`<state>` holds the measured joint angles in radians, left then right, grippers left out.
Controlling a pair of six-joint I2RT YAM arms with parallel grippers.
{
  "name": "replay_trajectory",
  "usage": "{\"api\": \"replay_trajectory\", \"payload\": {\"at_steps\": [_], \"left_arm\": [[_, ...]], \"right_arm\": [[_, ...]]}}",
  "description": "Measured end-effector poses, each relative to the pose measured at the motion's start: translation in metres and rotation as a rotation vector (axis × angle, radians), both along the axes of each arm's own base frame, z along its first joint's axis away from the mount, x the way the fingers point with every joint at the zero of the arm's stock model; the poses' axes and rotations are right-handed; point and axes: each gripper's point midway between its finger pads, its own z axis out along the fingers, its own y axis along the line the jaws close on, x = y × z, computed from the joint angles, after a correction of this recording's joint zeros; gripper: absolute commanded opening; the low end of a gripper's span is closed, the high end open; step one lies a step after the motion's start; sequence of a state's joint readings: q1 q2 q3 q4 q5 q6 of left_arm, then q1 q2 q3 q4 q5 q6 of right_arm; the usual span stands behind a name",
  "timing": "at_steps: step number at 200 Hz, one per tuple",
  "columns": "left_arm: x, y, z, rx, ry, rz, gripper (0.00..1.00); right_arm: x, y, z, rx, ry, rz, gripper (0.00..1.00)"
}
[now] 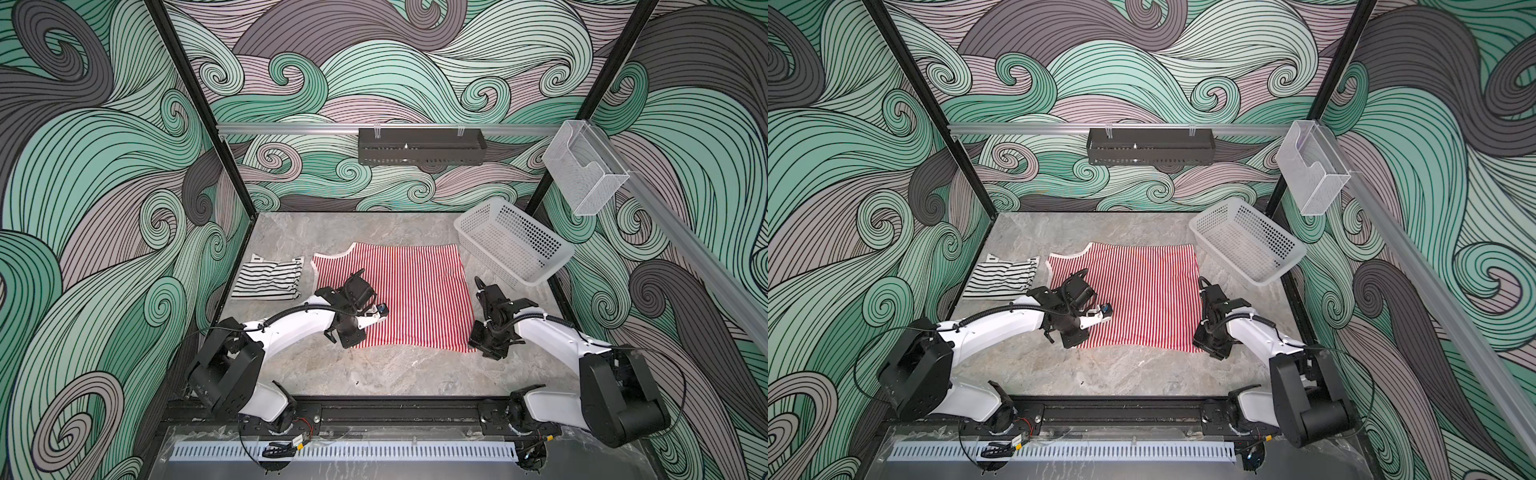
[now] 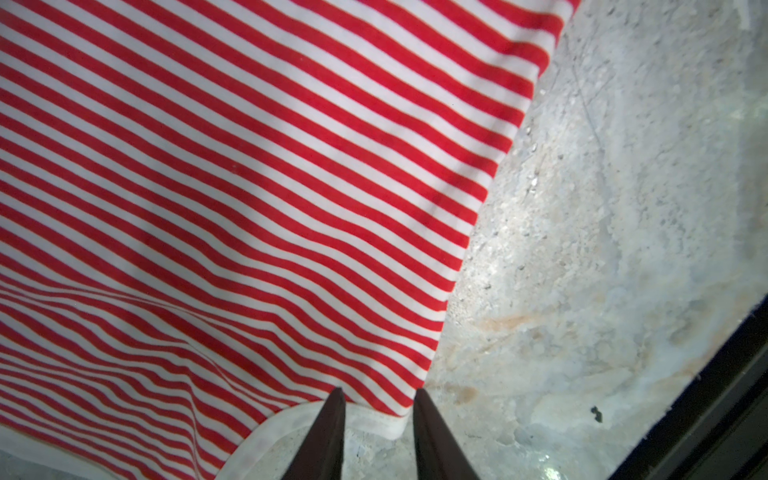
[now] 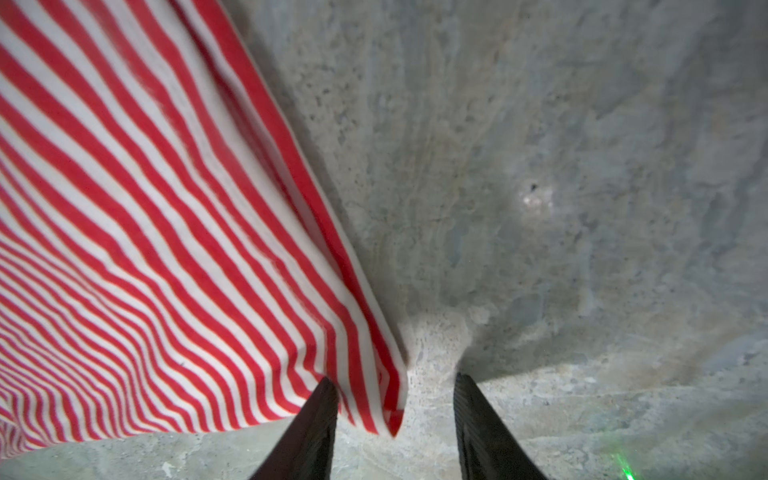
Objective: Fold and stack tank tops
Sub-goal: Fold the tank top at the center of the table.
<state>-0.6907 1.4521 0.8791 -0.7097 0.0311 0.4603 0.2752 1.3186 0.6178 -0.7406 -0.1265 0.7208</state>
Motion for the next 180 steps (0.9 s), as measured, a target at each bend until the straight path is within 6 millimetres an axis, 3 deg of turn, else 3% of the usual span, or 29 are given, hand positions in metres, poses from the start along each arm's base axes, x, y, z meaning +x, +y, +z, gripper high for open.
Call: {"api": "replay_trajectory", "payload": {"at_steps": [79, 115, 180], "left_arm": [[-0.006, 0.002, -0.009, 0.02, 0.025, -0.007, 0.32], [-0.01, 0.004, -0.012, 0.03, 0.034, -0.014, 0.32], [-0.022, 0.005, -0.017, 0.054, 0.052, -0.07, 0.31]], "right_arm": [[0.004, 0.001, -0.004, 0.0, -0.007, -0.003, 0.18], [0.008, 0.004, -0.004, 0.017, -0.016, -0.016, 0.0], [0.014, 0.006, 0.005, 0.02, -0.03, 0.007, 0.0]]}}
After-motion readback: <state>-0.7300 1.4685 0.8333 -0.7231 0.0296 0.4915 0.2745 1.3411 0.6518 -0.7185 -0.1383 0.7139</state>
